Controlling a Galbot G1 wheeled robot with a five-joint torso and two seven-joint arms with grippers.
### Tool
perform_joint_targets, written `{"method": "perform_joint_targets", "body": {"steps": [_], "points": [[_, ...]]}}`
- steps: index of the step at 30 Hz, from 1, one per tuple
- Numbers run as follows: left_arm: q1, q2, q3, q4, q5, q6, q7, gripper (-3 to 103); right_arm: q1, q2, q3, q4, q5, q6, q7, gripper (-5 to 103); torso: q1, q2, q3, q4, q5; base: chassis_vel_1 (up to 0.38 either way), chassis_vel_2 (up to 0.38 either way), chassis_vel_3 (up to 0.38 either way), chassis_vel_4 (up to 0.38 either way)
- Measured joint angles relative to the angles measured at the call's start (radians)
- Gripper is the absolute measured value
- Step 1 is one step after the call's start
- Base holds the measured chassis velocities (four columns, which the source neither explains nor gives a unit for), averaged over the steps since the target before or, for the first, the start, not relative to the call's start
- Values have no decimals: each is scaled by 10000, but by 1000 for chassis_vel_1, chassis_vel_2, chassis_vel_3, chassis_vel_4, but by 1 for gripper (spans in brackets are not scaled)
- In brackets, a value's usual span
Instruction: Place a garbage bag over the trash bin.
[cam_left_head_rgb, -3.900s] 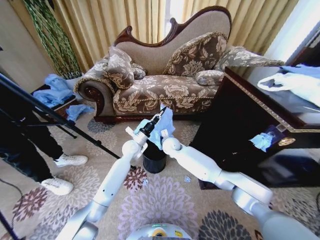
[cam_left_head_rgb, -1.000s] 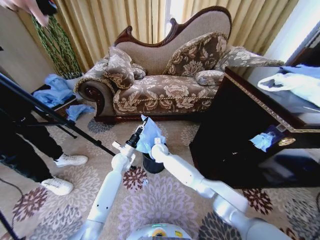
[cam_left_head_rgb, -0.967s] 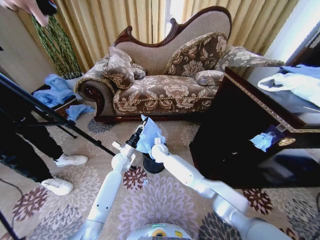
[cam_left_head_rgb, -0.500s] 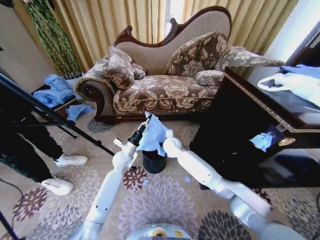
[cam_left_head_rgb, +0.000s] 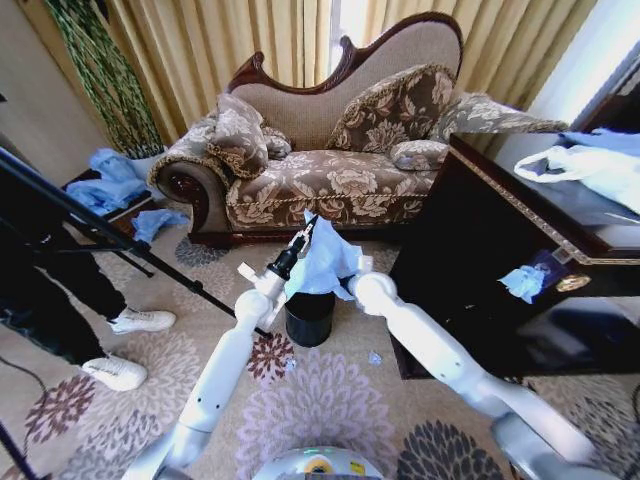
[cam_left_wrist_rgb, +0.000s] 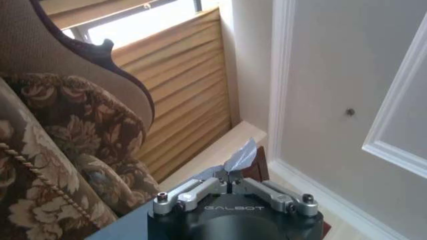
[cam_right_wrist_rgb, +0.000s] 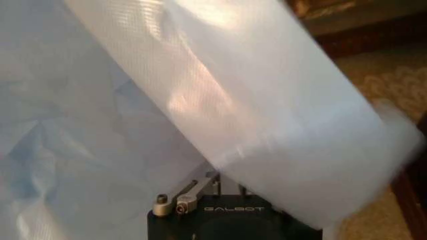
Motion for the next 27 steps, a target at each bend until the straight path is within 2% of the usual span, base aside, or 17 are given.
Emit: {"method": "perform_joint_targets", "body": {"steps": [2,3,5,6,7,8,9,12,13,16,18,19,21,22,23,26,27], "points": [[-173,52,151,89,-8,57,37,0,-770,-754,690,847,-338,224,-823,29,0,0,0,-2,1,0,0,0,0],[-173,52,151,89,-8,57,37,0,-770,-754,690,847,-338,224,-823,29,0,0,0,-2,1,0,0,0,0],[-292,58,252,185,-8,111,150,0,-1689,-1486,1504,1626,-999,639,-1947,40,0,0,-1,-1,1,0,0,0,0],[-292,58,252,185,-8,111,150,0,-1689,-1486,1504,1626,-999,639,-1947,40,0,0,-1,-1,1,0,0,0,0],[-334,44,270,252,-6,126,232,0,-2258,-1788,1957,1933,-1353,863,-2593,45,-1,0,-1,-3,1,0,0,0,0],[-353,29,276,296,-3,135,288,0,-2555,-1917,2180,2052,-1504,986,-2922,45,-1,1,-2,-5,1,0,0,0,0],[-388,8,279,415,2,155,463,0,-3370,-2203,2756,2361,-1892,1402,-3824,56,-1,0,-2,-8,2,0,0,0,0],[-399,-5,276,554,40,202,754,0,-4081,-2216,3333,2664,-2044,1731,-4310,61,-1,1,-2,-7,3,0,0,0,0],[-399,-5,276,554,40,202,754,0,-4081,-2216,3333,2664,-2044,1731,-4310,61,-1,1,-2,-7,3,0,0,0,0],[-356,8,208,631,117,222,1013,0,-4309,-1838,3699,2792,-2025,1967,-4353,78,-1,1,-2,-1,1,0,0,0,0],[-347,8,202,721,170,226,1145,0,-4223,-1425,3872,2780,-1975,2067,-4083,89,0,0,-1,2,-3,0,0,0,0],[-347,8,202,721,170,226,1145,0,-4223,-1425,3872,2780,-1975,2067,-4083,89,0,0,-1,2,-3,0,0,0,0],[-385,-14,220,827,242,230,1280,0,-4087,-1094,4045,2754,-1744,2033,-3254,97,0,0,-1,2,-4,0,0,0,0],[-402,-27,222,860,256,231,1319,0,-4064,-995,4142,2754,-1592,1958,-2823,99,1,0,0,0,-3,0,0,0,0],[-402,-27,222,860,256,231,1319,0,-4064,-995,4142,2754,-1592,1958,-2823,99,1,0,0,0,-3,0,0,0,0],[-441,-37,226,921,279,235,1416,0,-4113,-895,4378,2785,-904,1667,-1993,100,1,1,-1,-1,-5,0,0,0,0],[-441,-37,226,921,279,235,1416,0,-4113,-895,4378,2785,-904,1667,-1993,100,1,1,-1,-1,-5,0,0,0,0]]}}
